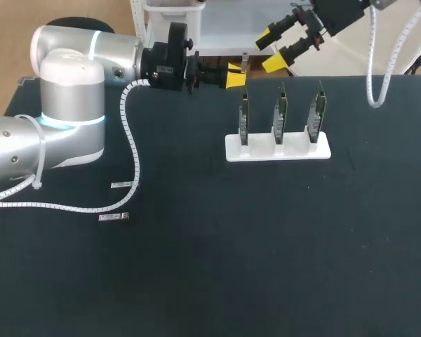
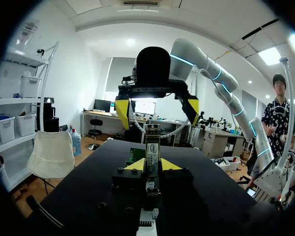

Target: Pick up the optical module with the left hand, and insert it into the network port with the right hand.

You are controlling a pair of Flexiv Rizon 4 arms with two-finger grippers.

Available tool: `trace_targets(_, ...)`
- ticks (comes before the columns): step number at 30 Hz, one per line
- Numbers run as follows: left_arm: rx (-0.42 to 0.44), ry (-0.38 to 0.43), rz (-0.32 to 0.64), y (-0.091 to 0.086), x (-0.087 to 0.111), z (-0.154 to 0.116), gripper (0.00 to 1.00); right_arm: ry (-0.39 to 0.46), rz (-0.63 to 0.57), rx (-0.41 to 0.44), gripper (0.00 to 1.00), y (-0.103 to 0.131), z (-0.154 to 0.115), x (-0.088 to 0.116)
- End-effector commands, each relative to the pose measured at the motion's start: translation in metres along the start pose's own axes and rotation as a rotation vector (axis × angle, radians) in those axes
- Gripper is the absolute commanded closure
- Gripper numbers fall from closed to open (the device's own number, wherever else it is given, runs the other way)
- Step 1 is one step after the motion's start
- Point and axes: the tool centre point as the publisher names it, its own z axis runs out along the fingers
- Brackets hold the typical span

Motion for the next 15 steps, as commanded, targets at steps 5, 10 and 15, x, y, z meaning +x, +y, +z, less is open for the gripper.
trace_targets(5, 0.0, -0.002, 0.002, 0.0, 0.001, 0.0, 1.0, -0.004, 0.017, -0.019, 0.0, -0.01, 0.008, -0.001)
trace_targets(10, 0.0, -0.002, 0.002, 0.0, 0.001, 0.0, 1.0, -0.003, 0.023, -0.017, 0.0, -0.011, 0.013, -0.002)
trace_targets(15, 0.0, -0.002, 0.002, 0.0, 0.001, 0.0, 1.0, -0.003, 0.037, -0.012, 0.0, -0.011, 0.018, -0.002)
